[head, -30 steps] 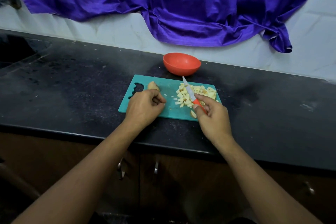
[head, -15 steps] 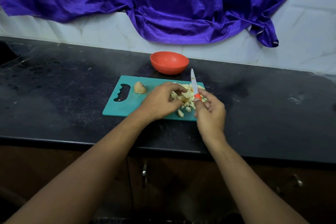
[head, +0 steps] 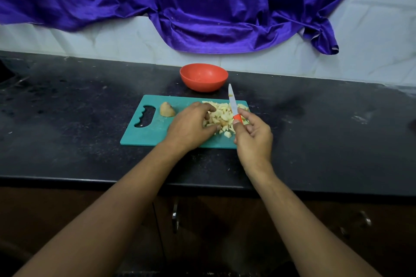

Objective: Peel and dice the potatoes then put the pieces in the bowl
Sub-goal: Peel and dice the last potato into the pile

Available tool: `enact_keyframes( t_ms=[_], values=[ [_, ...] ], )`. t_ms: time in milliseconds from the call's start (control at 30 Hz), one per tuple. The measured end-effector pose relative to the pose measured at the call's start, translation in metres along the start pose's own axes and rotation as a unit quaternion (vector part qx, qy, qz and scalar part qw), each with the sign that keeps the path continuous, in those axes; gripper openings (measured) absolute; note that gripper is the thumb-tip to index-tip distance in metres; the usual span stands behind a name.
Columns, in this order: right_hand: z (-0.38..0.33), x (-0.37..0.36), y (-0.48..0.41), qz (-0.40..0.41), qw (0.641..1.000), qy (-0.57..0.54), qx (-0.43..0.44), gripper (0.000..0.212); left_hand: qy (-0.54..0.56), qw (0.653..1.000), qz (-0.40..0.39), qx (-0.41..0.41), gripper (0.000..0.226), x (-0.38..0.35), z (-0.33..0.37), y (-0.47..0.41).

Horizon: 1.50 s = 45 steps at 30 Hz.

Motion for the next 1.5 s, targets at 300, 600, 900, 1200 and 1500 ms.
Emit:
enact_keyframes(
  t_ms=[300,600,900,1200,1500],
  values=[
    [-0.001,-0.001,0.0,-0.003,1.0,0.006,-0.005,0.036,-0.003,1.0,0.0,-0.03,0.021,0.0,0.0,0.005],
    [-0.001,-0.001,0.001,-0.004,1.0,0.012,-0.002,0.036,0.038,0.999,0.034,-0.01,0.006,0.014,-0.009,0.027],
    [0.0,0.0,0.002,-0.002,1.0,0.028,0.0,0.036,0.015,0.999,-0.012,-0.029,0.019,0.013,-0.005,0.025],
    [0.0,0.001,0.002,-0.003,0.999,0.039,0.001,0.036,0.035,0.999,-0.009,0.014,0.006,0.031,-0.019,0.04],
    [-0.004,-0.002,0.005,-0.009,0.998,0.067,0.006,0.037,0.044,0.999,0.011,0.027,0.027,0.032,-0.025,0.045]
  ],
)
Point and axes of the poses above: each hand's wrist, its own y-axis away from the middle knuckle, its own x-axis out of the back of the hand, z = x × y, the point moved 1 cm from there along -y, towards the middle knuckle, and after that the axes turned 13 degrees about -x, right-handed, at the moved point
